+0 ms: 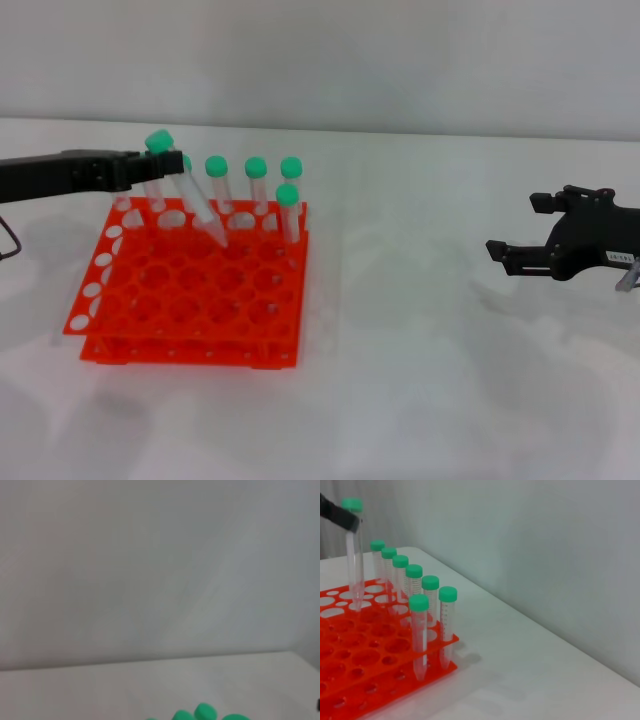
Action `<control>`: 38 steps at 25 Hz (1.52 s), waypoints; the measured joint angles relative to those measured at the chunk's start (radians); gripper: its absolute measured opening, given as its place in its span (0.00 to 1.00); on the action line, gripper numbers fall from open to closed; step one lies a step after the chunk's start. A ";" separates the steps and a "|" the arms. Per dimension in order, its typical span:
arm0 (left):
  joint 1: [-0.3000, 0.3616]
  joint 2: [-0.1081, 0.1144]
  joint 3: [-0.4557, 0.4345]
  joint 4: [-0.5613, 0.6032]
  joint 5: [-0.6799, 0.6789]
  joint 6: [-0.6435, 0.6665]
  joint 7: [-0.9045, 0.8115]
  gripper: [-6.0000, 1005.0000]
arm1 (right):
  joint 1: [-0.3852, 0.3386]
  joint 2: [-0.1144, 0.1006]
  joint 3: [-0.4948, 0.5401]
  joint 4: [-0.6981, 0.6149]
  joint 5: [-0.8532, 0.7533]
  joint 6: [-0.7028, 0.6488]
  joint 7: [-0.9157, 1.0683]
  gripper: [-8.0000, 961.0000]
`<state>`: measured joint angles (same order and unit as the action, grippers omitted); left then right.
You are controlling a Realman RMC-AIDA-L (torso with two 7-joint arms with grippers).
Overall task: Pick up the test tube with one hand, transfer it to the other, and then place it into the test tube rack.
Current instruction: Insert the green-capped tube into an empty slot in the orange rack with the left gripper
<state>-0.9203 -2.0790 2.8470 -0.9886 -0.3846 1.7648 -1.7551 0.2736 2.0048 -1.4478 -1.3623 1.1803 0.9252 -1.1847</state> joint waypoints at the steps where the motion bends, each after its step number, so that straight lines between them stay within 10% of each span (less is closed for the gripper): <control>1: -0.004 0.000 0.000 -0.003 0.015 -0.008 -0.001 0.20 | 0.000 0.000 0.000 0.000 0.001 0.000 0.001 0.89; 38: -0.048 0.002 0.000 0.158 0.053 -0.208 0.187 0.20 | 0.076 0.002 0.023 0.071 -0.005 -0.006 0.014 0.89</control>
<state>-0.9682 -2.0768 2.8470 -0.8311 -0.3315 1.5564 -1.5678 0.3491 2.0071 -1.4246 -1.2909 1.1748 0.9190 -1.1703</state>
